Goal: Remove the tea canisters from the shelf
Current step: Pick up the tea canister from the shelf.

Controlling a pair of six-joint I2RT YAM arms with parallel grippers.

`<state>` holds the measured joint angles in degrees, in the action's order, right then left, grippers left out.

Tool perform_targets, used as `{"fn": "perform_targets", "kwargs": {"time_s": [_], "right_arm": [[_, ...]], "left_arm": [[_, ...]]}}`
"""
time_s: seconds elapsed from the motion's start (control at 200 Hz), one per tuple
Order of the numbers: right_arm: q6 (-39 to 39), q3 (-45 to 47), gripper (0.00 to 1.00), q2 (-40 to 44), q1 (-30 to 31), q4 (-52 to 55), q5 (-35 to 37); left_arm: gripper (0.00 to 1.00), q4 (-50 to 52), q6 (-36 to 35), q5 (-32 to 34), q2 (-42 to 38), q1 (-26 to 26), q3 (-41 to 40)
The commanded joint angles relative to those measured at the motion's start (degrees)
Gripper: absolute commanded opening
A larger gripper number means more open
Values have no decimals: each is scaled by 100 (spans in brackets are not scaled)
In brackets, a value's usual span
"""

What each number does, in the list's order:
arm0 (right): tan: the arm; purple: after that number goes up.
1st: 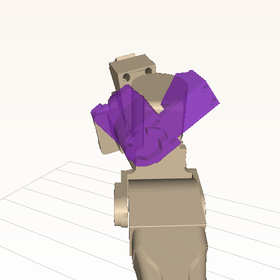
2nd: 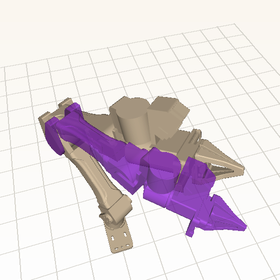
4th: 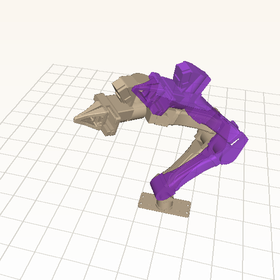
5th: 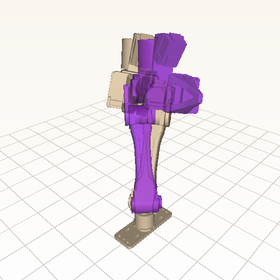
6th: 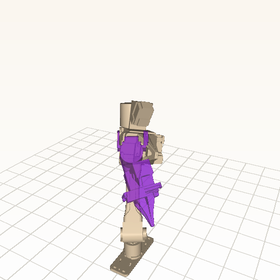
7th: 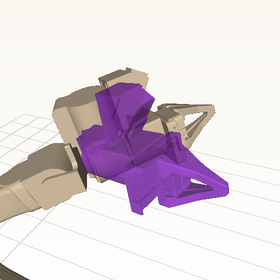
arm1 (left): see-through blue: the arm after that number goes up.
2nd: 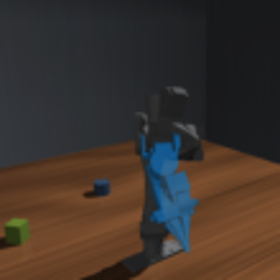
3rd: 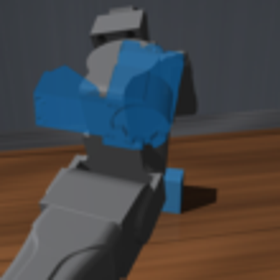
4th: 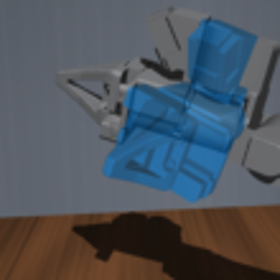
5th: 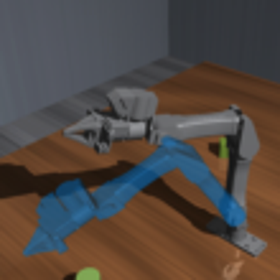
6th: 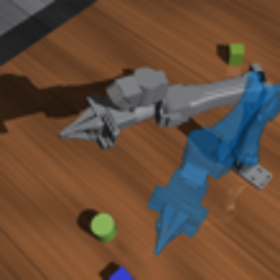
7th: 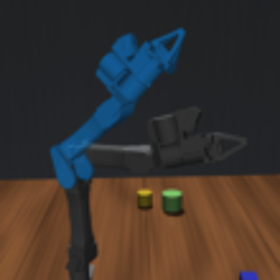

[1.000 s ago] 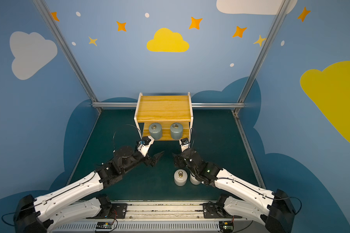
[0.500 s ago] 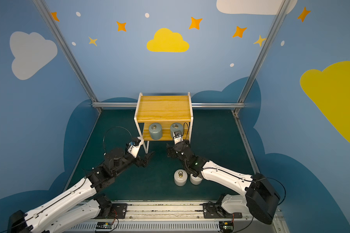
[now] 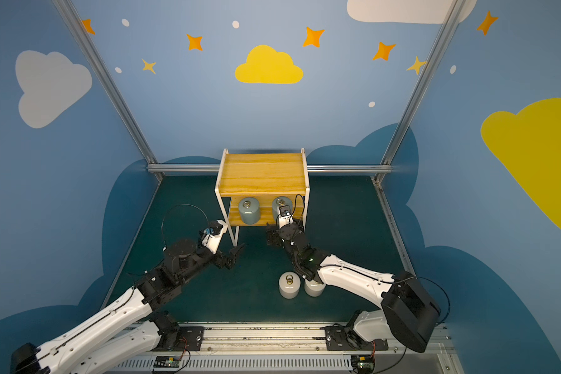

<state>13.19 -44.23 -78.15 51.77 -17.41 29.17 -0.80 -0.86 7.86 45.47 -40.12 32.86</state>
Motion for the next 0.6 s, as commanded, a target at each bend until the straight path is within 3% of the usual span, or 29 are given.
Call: {"fn": "perform_targets", "kwargs": {"time_s": [0.0, 0.596], "right_arm": [[-36, -69, 91, -116, -44, -323, 87], [-124, 85, 91, -322, -232, -807, 63]], "left_arm": [[98, 10, -39, -97, -51, 30, -78], [99, -43, -25, -223, 14, 39, -101]]}}
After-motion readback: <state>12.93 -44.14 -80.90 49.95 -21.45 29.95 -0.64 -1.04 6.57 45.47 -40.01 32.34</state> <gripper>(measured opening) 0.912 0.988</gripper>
